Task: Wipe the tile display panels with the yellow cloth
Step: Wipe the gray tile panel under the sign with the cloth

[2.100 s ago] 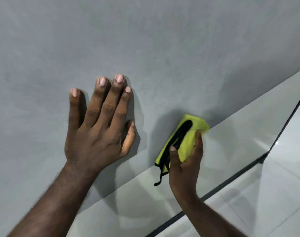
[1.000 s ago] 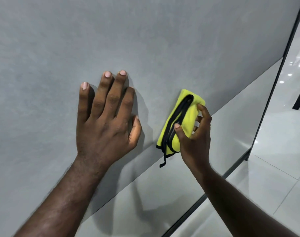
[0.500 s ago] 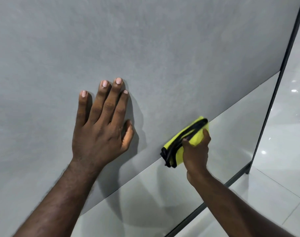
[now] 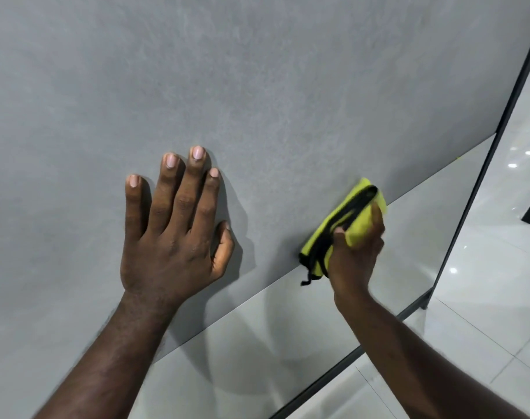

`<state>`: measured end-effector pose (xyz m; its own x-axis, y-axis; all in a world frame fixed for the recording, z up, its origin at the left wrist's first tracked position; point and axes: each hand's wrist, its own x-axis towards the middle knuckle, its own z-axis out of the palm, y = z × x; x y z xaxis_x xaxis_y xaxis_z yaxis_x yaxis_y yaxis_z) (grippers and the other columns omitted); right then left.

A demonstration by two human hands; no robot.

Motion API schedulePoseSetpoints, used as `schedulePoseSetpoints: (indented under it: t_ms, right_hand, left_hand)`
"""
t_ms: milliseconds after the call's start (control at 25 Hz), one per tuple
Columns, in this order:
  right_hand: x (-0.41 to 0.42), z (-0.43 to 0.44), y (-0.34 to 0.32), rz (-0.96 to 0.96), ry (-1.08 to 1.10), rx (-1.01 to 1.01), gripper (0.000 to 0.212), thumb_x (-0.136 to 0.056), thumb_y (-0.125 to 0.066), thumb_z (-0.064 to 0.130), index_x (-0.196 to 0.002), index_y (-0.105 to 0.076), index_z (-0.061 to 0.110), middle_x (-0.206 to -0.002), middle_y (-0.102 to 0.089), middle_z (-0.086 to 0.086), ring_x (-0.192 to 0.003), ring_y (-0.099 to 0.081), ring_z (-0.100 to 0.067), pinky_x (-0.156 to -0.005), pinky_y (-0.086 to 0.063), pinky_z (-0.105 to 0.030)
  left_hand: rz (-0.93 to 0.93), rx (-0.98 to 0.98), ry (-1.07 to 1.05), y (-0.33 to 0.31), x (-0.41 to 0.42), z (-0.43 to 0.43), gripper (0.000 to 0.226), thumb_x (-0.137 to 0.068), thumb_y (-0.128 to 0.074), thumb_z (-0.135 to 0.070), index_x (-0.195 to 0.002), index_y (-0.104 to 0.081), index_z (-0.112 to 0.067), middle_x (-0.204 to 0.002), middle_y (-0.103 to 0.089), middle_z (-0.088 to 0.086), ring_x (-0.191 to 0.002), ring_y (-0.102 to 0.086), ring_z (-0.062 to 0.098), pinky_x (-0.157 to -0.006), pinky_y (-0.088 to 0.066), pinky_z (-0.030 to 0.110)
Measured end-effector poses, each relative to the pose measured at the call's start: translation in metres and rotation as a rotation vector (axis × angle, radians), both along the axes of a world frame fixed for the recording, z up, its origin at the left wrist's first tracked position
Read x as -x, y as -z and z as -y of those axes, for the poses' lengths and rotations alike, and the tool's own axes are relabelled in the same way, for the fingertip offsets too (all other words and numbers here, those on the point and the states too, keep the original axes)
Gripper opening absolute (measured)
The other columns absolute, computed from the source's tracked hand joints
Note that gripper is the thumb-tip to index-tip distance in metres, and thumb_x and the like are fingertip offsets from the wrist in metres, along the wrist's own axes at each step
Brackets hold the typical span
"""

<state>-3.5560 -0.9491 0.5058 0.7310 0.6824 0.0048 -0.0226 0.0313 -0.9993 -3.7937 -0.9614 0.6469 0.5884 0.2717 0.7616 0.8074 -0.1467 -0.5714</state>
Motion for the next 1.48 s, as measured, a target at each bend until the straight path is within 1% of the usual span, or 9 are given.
schedulePoseSetpoints:
  t_ms: [280,400,560,720,920,1080,1240,1400,1480]
  right_hand:
    - [-0.003,0.001,-0.063,0.400,-0.021,-0.275,0.076,-0.098,-0.062,0.009,-0.164,-0.032,0.033,-0.149,-0.042,0.001,-0.139,-0.039,-0.004,-0.118,-0.031,-0.022]
    - [0.004,-0.019,-0.110,0.072,0.115,-0.056,0.081,-0.098,-0.050,0.006,-0.165,-0.026,0.043,-0.157,-0.039,-0.008,-0.143,-0.042,-0.032,-0.119,-0.036,-0.045]
    - [0.034,0.006,-0.140,0.998,-0.050,-0.515,0.074,-0.094,-0.058,0.010,-0.162,-0.040,0.034,-0.159,-0.036,-0.011,-0.139,-0.042,-0.033,-0.113,-0.036,-0.042]
    - [0.011,-0.017,-0.191,0.483,0.126,-0.251,0.076,-0.100,-0.049,0.008,-0.168,-0.027,0.035,-0.175,-0.015,-0.003,-0.148,-0.033,-0.032,-0.111,-0.036,-0.044]
    - [0.024,0.002,-0.209,1.508,0.049,-0.601,0.068,-0.101,-0.059,0.016,-0.164,-0.038,0.029,-0.175,-0.017,0.001,-0.137,-0.047,-0.041,-0.106,-0.041,-0.047]
    - [0.021,-0.023,-0.252,0.969,0.059,-0.523,0.067,-0.109,-0.044,0.015,-0.170,-0.017,0.019,-0.178,0.003,-0.014,-0.165,0.004,-0.035,-0.132,-0.003,-0.057]
    - [0.019,-0.028,-0.256,1.681,0.108,-0.712,0.063,-0.113,-0.040,0.039,-0.169,-0.017,0.022,-0.175,-0.002,-0.003,-0.164,0.003,-0.022,-0.130,-0.007,-0.055]
    - [0.010,-0.045,-0.305,0.973,0.106,-0.606,0.064,-0.115,-0.036,0.032,-0.169,-0.013,0.007,-0.177,0.001,-0.014,-0.164,0.007,-0.031,-0.132,-0.001,-0.057]
    - [0.019,-0.044,-0.300,1.262,0.021,-0.771,0.062,-0.114,-0.041,0.026,-0.167,-0.018,0.004,-0.176,-0.007,-0.011,-0.164,0.001,-0.033,-0.133,-0.005,-0.055]
  left_hand:
    - [0.003,0.064,0.040,-0.004,0.000,0.004,0.073,-0.100,-0.061,-0.036,-0.164,-0.044,-0.006,-0.175,-0.034,0.014,-0.162,-0.029,0.034,-0.131,-0.019,0.060]
    - [0.020,0.076,0.059,-0.020,0.006,0.011,0.070,-0.101,-0.060,-0.036,-0.163,-0.047,-0.008,-0.176,-0.033,0.011,-0.163,-0.028,0.031,-0.132,-0.019,0.058]
    - [0.108,0.022,0.064,-0.061,0.026,0.014,0.067,-0.100,-0.058,-0.035,-0.161,-0.049,-0.010,-0.176,-0.030,0.012,-0.164,-0.025,0.033,-0.134,-0.014,0.060]
    - [0.193,-0.034,0.067,-0.089,0.041,0.018,0.066,-0.101,-0.056,-0.036,-0.161,-0.049,-0.010,-0.177,-0.028,0.013,-0.165,-0.024,0.034,-0.133,-0.012,0.061]
    - [0.221,-0.042,0.061,-0.105,0.054,0.023,0.068,-0.100,-0.056,-0.036,-0.162,-0.047,-0.009,-0.178,-0.027,0.013,-0.166,-0.022,0.034,-0.133,-0.012,0.062]
    - [0.223,-0.058,0.037,-0.109,0.047,0.021,0.072,-0.101,-0.055,-0.038,-0.164,-0.042,-0.006,-0.178,-0.024,0.014,-0.166,-0.020,0.034,-0.133,-0.015,0.064]
    - [0.277,-0.076,0.039,-0.117,0.031,0.011,0.076,-0.100,-0.056,-0.040,-0.165,-0.040,-0.003,-0.178,-0.023,0.015,-0.166,-0.018,0.034,-0.134,-0.010,0.062]
    - [0.290,-0.089,0.025,-0.123,0.011,0.003,0.075,-0.100,-0.057,-0.039,-0.164,-0.042,-0.002,-0.178,-0.023,0.017,-0.166,-0.016,0.036,-0.134,-0.009,0.062]
    - [0.291,-0.090,0.019,-0.125,-0.001,-0.001,0.075,-0.100,-0.057,-0.038,-0.164,-0.042,-0.001,-0.178,-0.024,0.017,-0.166,-0.017,0.035,-0.134,-0.009,0.061]
